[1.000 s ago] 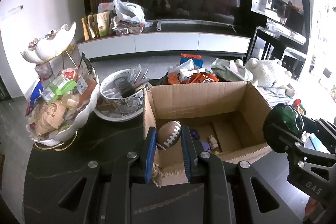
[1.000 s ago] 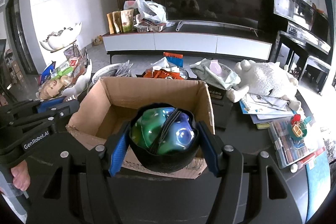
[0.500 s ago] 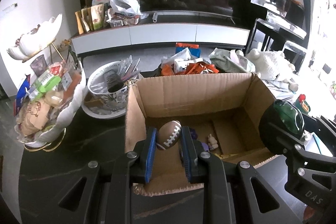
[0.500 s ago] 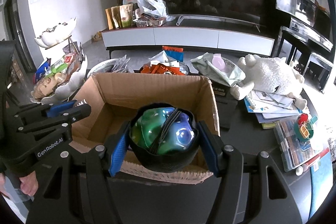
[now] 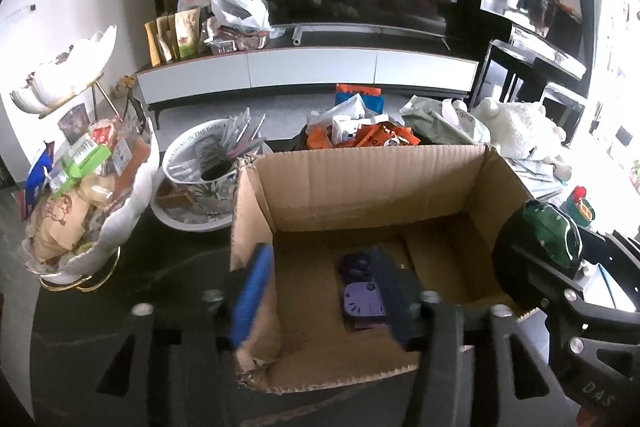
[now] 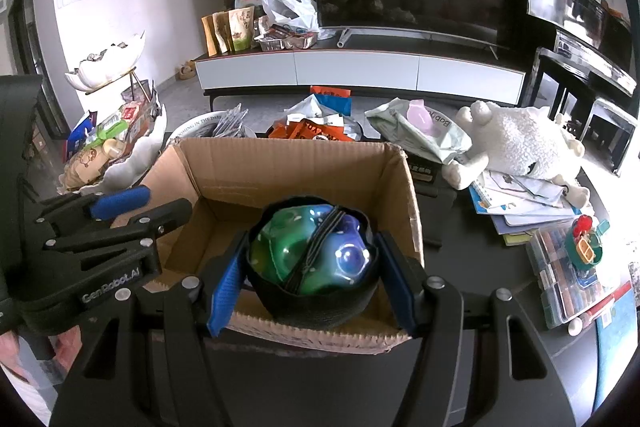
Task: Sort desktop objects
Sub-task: 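Lower the football into the box and open the left tool, then lower the green-and-blue ball into the box and open the right tool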
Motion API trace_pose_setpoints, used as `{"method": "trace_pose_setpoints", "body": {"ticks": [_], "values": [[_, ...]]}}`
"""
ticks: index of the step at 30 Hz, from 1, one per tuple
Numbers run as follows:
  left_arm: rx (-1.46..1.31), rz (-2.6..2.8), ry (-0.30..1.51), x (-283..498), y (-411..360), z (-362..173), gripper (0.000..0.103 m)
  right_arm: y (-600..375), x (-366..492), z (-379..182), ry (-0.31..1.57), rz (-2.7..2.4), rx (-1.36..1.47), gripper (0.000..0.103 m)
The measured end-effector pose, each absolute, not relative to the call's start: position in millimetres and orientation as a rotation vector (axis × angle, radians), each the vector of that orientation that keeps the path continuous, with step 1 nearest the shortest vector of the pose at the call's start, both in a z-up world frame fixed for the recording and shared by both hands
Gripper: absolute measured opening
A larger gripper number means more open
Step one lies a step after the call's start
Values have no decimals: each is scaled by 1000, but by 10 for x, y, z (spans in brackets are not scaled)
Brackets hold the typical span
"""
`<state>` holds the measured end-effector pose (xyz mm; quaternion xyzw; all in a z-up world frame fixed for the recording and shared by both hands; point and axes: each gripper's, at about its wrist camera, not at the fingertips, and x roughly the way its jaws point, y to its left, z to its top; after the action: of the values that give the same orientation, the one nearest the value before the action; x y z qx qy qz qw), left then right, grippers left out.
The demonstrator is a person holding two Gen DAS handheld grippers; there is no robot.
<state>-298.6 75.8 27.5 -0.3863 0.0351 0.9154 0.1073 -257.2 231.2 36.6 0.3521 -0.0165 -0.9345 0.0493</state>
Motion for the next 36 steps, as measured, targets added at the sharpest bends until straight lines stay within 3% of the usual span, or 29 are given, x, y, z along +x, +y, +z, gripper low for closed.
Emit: {"method": "trace_pose_setpoints", "body": {"ticks": [2, 7, 12, 16, 36], "values": [[-1128, 2707, 119, -2969, 752, 294, 65, 2314, -2575, 363, -54, -2848, 1074, 60], [-1126, 2752, 109, -2946, 633, 344, 69, 2303, -2570, 366, -55, -2846, 1072, 60], [-1164, 2759, 35, -2964, 447, 373, 84, 2280, -2558, 377, -52, -2846, 1066, 60], [-1124, 2777, -6, -2929, 327, 397, 102, 2256, -2563, 389, -39, -2850, 1062, 60], [-1197, 2774, -5, -2949, 139, 269, 102, 2190, -2697, 294, 1, -2851, 1084, 61]]}}
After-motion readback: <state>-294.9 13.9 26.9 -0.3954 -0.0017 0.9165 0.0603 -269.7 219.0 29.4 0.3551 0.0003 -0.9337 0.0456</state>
